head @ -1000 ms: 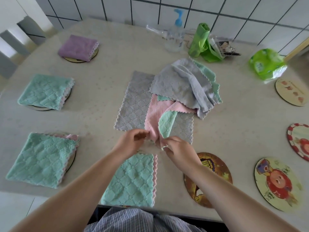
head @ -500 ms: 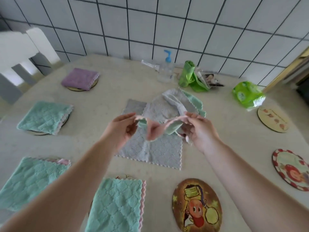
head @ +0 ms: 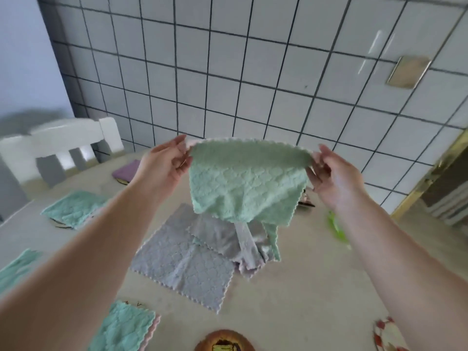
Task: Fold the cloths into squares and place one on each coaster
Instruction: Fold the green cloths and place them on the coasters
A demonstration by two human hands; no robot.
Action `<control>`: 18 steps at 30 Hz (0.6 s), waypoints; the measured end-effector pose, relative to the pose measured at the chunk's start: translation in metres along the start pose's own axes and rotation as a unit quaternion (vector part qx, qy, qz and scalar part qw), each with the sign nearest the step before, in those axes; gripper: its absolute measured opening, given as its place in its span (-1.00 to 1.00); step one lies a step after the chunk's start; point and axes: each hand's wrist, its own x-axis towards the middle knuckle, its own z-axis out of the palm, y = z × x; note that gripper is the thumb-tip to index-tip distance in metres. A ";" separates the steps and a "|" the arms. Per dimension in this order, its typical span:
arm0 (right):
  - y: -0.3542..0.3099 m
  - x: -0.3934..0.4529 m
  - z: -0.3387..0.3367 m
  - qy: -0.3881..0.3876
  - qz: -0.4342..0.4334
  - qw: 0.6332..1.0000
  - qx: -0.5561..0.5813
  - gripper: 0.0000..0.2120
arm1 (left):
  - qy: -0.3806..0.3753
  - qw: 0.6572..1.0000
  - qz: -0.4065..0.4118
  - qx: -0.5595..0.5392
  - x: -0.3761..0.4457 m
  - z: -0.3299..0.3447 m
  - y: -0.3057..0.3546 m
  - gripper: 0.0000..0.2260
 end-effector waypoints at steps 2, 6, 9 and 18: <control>-0.016 -0.004 -0.018 -0.017 -0.006 1.000 -0.025 -0.73 | 0.001 0.998 0.039 0.052 -0.022 0.018 -0.007 -0.67; -0.033 -0.011 -0.061 -0.056 -0.013 0.995 -0.087 -0.62 | 0.030 0.985 0.090 0.141 -0.059 0.036 -0.026 -0.74; -0.039 -0.017 -0.090 -0.066 -0.030 0.987 -0.145 -0.77 | 0.055 0.980 0.086 0.171 -0.078 0.043 -0.040 -0.88; -0.033 -0.016 -0.132 -0.037 -0.077 0.962 -0.260 -0.87 | 0.077 0.976 0.024 0.200 -0.093 0.061 -0.072 -0.90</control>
